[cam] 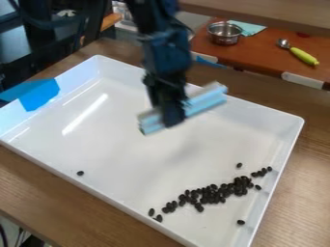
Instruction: Sweep into pile
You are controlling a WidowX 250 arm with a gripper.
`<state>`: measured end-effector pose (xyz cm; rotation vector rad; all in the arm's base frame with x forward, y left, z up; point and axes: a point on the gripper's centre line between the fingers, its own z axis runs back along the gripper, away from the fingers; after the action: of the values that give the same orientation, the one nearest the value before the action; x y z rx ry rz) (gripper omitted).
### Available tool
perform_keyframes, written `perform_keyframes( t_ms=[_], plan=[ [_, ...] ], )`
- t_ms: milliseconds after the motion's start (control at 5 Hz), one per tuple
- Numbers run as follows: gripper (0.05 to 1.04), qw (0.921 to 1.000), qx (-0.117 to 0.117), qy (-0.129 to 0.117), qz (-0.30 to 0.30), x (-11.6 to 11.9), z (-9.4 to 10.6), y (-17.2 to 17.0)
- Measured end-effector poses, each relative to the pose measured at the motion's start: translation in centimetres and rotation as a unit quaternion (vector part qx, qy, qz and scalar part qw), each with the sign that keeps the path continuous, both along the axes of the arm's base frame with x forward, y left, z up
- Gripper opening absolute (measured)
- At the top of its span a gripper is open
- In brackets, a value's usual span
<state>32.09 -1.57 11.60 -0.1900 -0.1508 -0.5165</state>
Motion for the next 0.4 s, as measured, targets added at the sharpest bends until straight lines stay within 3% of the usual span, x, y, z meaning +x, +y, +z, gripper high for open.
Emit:
perform_keyframes(
  t_ms=[200,400],
  plan=[
    [0.383,0.9996,0.000,0.006,0.028,-0.5,0.4,4.6],
    [0.383,0.9932,0.040,-0.052,0.096,-1.4,1.1,9.3]
  ],
)
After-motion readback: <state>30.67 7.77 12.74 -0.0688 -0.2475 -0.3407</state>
